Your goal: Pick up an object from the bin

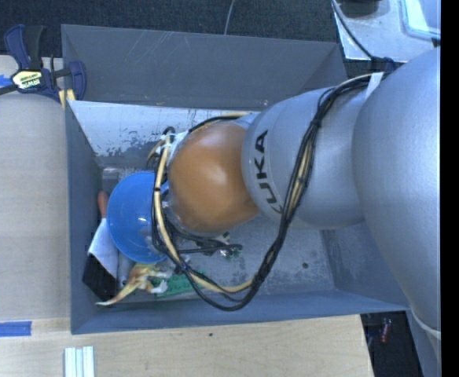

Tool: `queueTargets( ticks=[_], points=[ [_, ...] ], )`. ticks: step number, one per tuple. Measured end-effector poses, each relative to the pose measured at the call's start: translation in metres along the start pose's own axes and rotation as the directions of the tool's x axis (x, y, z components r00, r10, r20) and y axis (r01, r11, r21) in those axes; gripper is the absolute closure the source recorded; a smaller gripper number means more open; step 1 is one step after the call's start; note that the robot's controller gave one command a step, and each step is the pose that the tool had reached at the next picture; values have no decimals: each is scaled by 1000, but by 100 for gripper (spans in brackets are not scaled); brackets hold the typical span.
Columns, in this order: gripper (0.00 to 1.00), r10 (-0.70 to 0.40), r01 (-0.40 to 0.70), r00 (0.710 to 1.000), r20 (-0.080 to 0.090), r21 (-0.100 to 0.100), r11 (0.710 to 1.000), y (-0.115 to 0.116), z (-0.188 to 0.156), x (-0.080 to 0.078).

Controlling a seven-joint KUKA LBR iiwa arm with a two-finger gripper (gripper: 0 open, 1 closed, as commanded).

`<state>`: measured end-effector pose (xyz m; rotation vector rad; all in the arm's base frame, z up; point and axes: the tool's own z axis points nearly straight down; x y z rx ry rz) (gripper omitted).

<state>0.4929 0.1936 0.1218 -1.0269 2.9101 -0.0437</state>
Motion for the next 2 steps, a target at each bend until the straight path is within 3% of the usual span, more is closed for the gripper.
queueTargets(
  ticks=[2],
  points=[
    [100, 0, 0, 1000, 0, -1, 1000, 0, -14, 0]
  ],
)
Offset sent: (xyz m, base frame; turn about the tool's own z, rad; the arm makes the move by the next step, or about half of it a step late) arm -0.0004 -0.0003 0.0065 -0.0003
